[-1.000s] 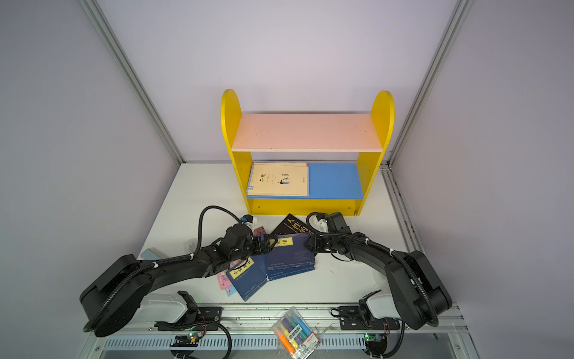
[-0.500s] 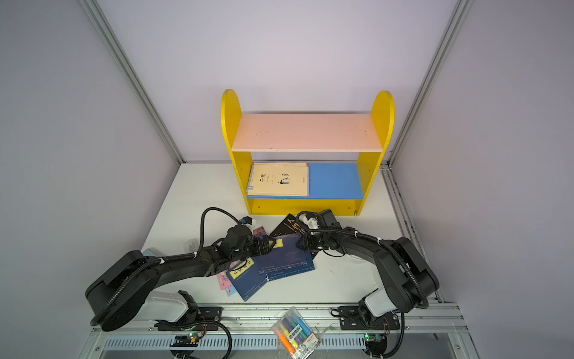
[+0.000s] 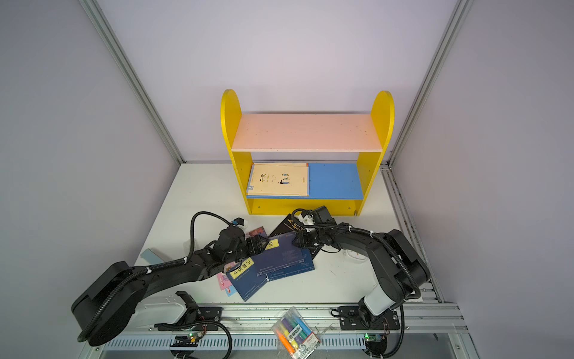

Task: Stacking books/files
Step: Pick up the book from the book.

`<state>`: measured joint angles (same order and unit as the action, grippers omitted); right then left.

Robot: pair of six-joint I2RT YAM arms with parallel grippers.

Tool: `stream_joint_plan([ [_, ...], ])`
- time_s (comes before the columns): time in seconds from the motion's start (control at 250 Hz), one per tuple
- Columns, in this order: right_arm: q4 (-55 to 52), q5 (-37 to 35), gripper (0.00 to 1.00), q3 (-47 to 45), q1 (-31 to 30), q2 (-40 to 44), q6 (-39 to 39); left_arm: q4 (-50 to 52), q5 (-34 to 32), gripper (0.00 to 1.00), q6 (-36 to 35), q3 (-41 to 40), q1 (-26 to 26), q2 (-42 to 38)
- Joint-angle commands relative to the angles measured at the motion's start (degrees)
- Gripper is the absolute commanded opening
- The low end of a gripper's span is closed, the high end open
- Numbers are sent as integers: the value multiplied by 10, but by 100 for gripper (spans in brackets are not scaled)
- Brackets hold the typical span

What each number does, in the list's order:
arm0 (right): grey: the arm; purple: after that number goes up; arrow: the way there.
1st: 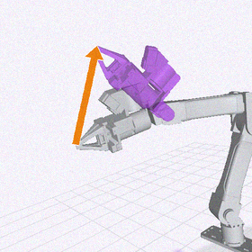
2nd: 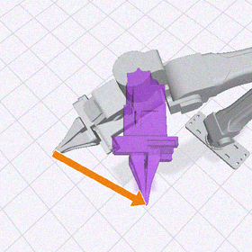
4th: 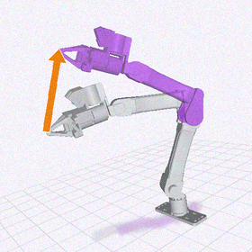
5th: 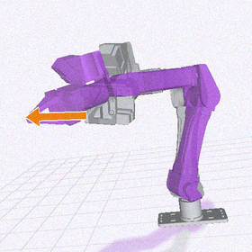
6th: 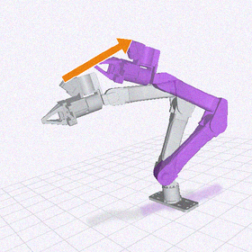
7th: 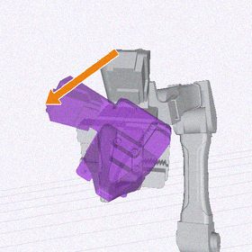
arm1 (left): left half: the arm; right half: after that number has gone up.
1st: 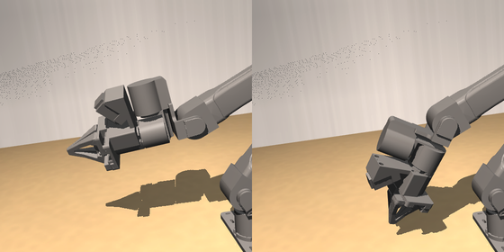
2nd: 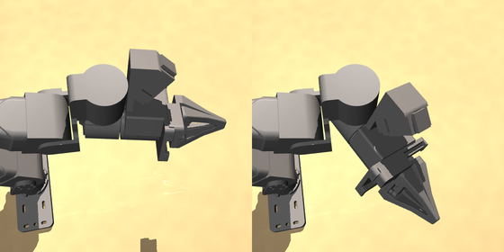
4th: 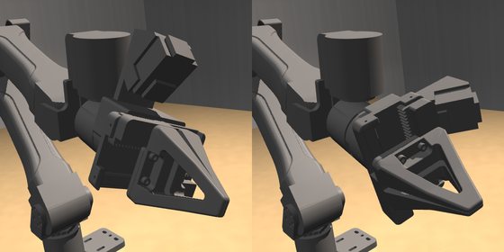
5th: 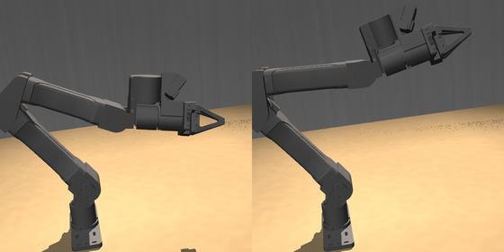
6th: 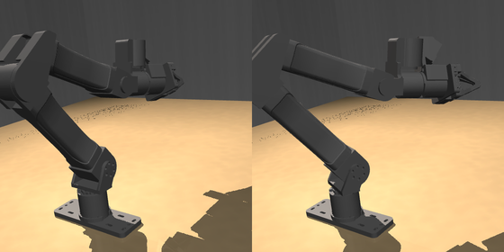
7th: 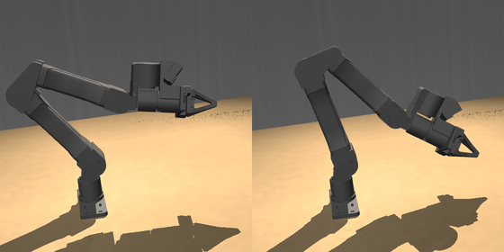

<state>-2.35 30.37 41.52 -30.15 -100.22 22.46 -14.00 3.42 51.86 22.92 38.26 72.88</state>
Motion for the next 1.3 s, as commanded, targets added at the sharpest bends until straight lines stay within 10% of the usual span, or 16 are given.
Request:
stream_joint_plan([
  [0.0,5,0,38,5,-2,-6,-10,-27,35,78,7,5,-4,-3],
  [0.595,24,-46,42,12,-2,15,-38,28,25,0,-10,46,-13,-32],
  [1.294,2,-215,51,-5,42,307,-112,5,132,0,-100,127,-29,-127],
])
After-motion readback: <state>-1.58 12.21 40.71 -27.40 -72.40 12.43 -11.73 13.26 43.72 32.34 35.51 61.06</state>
